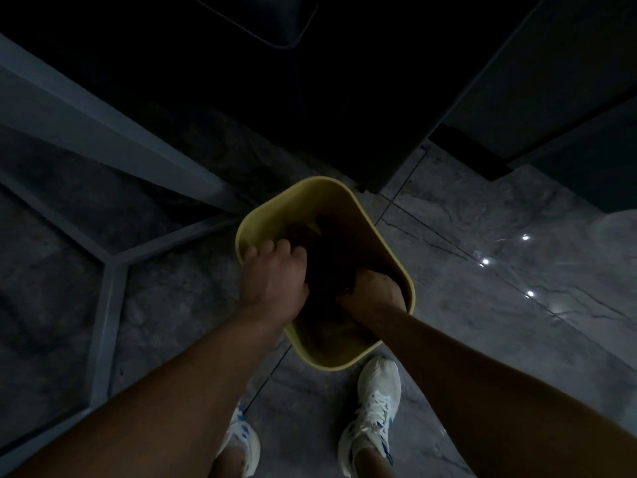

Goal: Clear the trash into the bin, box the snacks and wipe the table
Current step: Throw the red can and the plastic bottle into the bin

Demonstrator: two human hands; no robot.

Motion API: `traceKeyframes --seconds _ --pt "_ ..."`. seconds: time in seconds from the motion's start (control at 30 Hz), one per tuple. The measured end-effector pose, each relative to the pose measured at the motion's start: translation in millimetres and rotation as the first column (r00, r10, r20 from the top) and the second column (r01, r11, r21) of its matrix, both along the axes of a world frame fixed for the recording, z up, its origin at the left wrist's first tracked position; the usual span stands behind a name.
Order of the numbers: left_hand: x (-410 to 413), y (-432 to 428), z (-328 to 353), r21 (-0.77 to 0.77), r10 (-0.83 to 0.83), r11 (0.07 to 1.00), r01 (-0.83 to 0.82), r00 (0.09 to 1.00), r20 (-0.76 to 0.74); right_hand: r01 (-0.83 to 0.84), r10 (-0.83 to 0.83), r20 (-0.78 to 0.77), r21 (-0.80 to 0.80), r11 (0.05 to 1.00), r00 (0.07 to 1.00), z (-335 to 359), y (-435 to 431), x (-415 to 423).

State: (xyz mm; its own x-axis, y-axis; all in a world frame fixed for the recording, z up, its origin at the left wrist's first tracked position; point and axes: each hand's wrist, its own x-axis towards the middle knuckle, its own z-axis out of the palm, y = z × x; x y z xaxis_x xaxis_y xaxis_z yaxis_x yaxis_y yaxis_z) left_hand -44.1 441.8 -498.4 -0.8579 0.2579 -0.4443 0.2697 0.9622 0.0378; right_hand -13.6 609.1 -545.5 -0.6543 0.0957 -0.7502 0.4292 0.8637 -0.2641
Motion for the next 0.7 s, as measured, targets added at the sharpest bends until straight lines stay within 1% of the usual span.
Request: traceKeyframes --seconds 0.17,0.37,0.5,0.7 --pt "6.4 -2.8 18.1 0.035 0.018 0.999 -0.019 0.999 0.027 -0.079 0.078 -0.025 -0.021 0.997 0.997 19.2 0.3 1.5" --pt "12.1 -10.4 54.2 0.051 0.044 0.998 -0.049 0.994 0.096 -0.118 0.117 -0.016 -0.085 0.989 0.993 57.0 -2.5 3.8" --pt "22.7 -21.6 98.0 0.028 0.066 0.997 -0.069 0.992 0.109 -0.127 0.125 -0.032 -0.085 0.988 0.992 103.6 -5.7 9.9" --pt "47.9 -34.1 183.7 0.031 0.102 0.994 -0.105 0.991 0.084 -0.135 0.131 -0.045 -0.084 0.987 0.99 197.9 -10.5 25.1"
